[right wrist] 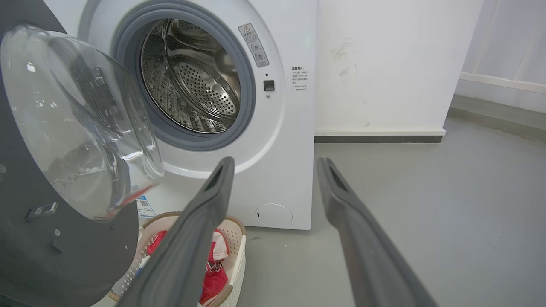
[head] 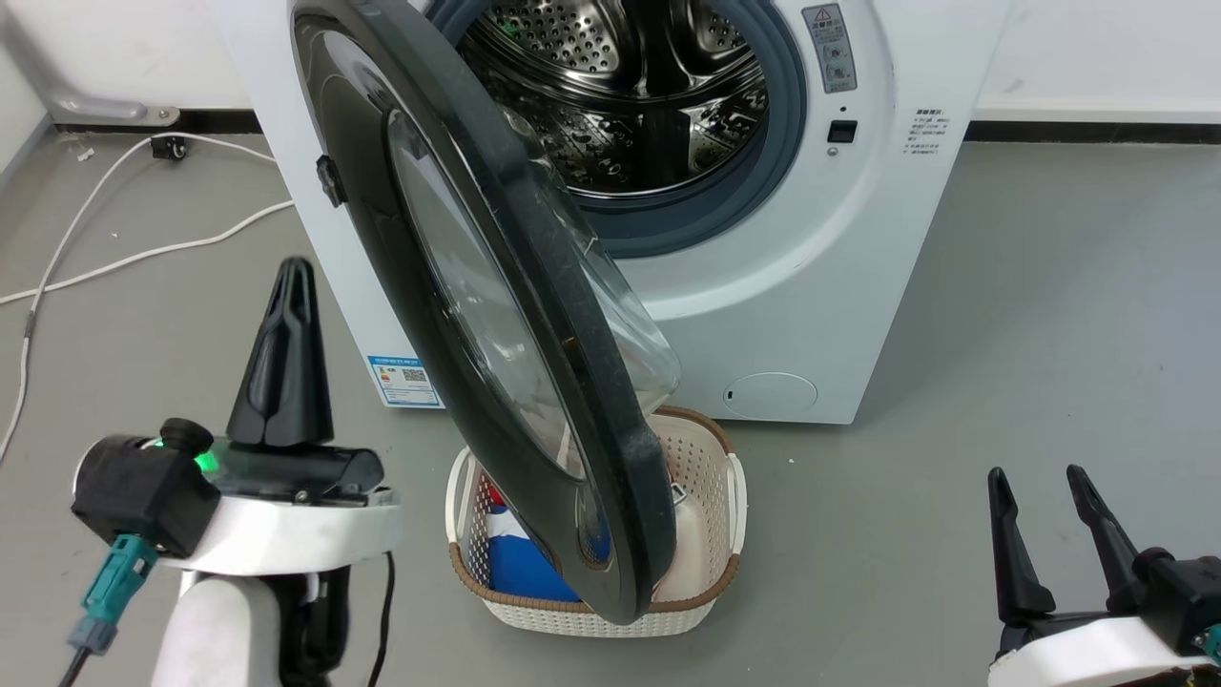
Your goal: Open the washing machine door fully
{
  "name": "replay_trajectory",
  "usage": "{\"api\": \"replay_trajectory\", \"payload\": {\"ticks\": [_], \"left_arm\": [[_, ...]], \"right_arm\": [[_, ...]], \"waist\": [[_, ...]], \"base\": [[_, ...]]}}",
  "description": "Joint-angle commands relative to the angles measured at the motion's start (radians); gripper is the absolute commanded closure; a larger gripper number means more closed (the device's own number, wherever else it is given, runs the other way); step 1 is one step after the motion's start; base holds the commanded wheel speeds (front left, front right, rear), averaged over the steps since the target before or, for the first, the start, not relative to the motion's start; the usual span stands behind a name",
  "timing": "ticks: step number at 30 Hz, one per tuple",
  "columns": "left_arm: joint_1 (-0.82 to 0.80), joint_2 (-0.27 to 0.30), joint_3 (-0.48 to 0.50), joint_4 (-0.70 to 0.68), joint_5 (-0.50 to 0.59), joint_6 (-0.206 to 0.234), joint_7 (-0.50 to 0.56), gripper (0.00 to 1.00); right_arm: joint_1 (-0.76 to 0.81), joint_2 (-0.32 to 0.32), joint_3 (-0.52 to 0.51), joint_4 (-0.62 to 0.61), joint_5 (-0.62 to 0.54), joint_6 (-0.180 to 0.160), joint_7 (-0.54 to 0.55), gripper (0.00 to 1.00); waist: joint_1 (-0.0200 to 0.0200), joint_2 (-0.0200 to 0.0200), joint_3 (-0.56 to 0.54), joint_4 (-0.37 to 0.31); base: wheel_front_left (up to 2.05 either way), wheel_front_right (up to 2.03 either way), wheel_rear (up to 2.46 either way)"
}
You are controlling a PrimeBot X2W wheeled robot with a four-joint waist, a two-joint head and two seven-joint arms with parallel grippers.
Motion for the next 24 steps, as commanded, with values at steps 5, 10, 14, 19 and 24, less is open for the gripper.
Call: {"api": "replay_trajectory", "payload": {"ticks": [5,10,14,19,24], "left_arm": [[-0.043,-0.022,-0.073,-0.137,0.023,-0.002,-0.001,1.00],[-0.080,-0.038,-0.186,-0.246,0.014,-0.006,0.047,1.00],[-0.088,-0.043,-0.286,-0.305,-0.001,-0.011,0.114,1.00],[-0.057,-0.047,-0.440,-0.329,-0.058,-0.016,0.226,1.00],[-0.026,-0.035,-0.569,-0.280,-0.113,-0.019,0.347,1.00]], "right_arm": [[-0.006,0.003,-0.004,0.012,0.001,0.000,-0.011,0.00],[-0.005,0.003,-0.006,0.022,-0.001,0.000,-0.017,0.00],[-0.006,0.003,-0.008,0.030,-0.003,0.000,-0.022,0.00],[0.004,0.003,-0.014,0.038,-0.001,0.000,-0.024,0.00],[-0.002,0.003,-0.012,0.036,-0.015,0.000,-0.016,0.00]], "waist": [[0.0000,0.0000,-0.010,0.005],[0.0000,0.0000,-0.016,0.006],[0.0000,0.0000,-0.019,0.003],[0.0000,0.0000,-0.020,0.002],[0.0000,0.0000,-0.012,0.003]], "base": [[0.00,0.00,0.00],[0.00,0.00,0.00],[0.00,0.00,0.00],[0.00,0.00,0.00],[0.00,0.00,0.00]]}}
